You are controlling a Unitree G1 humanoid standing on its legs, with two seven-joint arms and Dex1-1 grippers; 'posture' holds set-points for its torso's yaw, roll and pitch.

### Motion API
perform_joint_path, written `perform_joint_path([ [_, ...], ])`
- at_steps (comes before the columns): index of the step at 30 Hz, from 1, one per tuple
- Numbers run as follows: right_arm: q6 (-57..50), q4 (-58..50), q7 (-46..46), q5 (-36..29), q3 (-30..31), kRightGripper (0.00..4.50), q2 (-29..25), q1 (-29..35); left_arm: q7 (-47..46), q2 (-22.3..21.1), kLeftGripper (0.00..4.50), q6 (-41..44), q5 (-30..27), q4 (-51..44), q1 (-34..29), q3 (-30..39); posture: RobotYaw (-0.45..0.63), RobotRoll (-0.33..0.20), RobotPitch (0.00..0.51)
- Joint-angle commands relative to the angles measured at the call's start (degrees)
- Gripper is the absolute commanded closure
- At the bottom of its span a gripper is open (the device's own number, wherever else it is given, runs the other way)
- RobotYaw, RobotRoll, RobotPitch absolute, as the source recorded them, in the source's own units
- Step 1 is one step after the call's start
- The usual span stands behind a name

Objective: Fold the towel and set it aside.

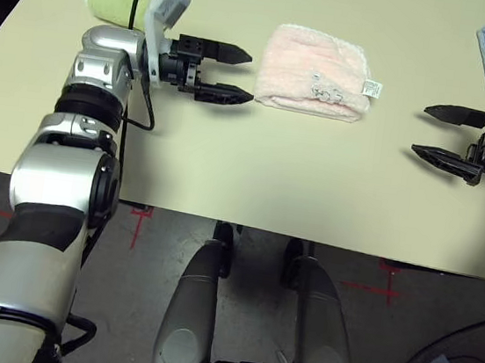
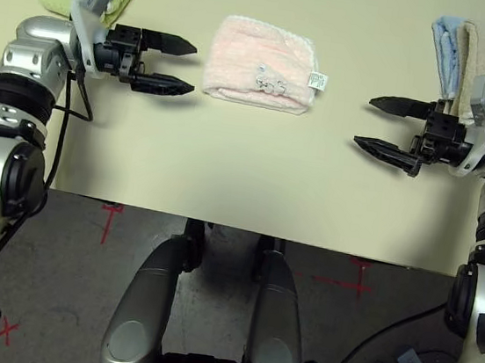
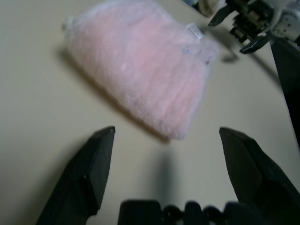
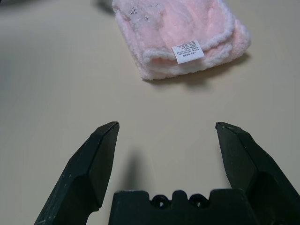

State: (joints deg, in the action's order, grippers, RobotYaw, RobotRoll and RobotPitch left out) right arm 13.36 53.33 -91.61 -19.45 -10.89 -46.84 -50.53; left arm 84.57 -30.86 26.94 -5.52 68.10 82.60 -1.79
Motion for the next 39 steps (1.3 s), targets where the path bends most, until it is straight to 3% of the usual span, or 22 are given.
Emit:
perform_joint_path([
  [1,-0.31,-0.76,-0.41,-0.28,-0.61,0.03,-0.48,1.39,-6.11,0.25,0.00,13.07,1.22,3.06,2.53,0.00,0.02,0.000,0.446],
  [7,-0.46,-1.38,-0.22,-0.29,-0.56,0.03,-0.34,1.72,-12.53,2.55,0.00,21.04,-1.05,4.53,4.62,3.99,0.01,0.000,0.446],
  [13,-0.66,-2.08,0.07,-0.29,-0.64,0.03,-0.51,2.28,-15.88,5.46,0.00,23.70,-2.82,4.55,4.65,7.31,0.01,0.000,0.444],
  [23,-0.91,-2.76,1.19,-0.12,-0.29,0.03,0.04,2.34,-22.68,17.28,0.00,24.40,-7.18,4.03,6.22,13.11,0.00,0.000,0.440],
  [29,-2.01,-5.04,1.51,-0.73,-0.57,0.03,0.37,2.90,-25.35,19.18,0.00,20.70,-4.90,3.80,5.65,10.85,-0.01,0.000,0.438],
  [33,-2.27,-5.67,1.91,-0.73,-0.66,0.00,0.41,3.25,-28.28,18.87,0.92,19.11,-4.10,4.20,5.07,10.29,0.00,0.000,0.435],
  [39,-2.41,-6.04,2.58,-0.44,-0.21,0.00,0.95,3.09,-32.04,18.20,3.31,19.47,-5.18,4.91,5.15,12.12,0.01,0.000,0.436],
])
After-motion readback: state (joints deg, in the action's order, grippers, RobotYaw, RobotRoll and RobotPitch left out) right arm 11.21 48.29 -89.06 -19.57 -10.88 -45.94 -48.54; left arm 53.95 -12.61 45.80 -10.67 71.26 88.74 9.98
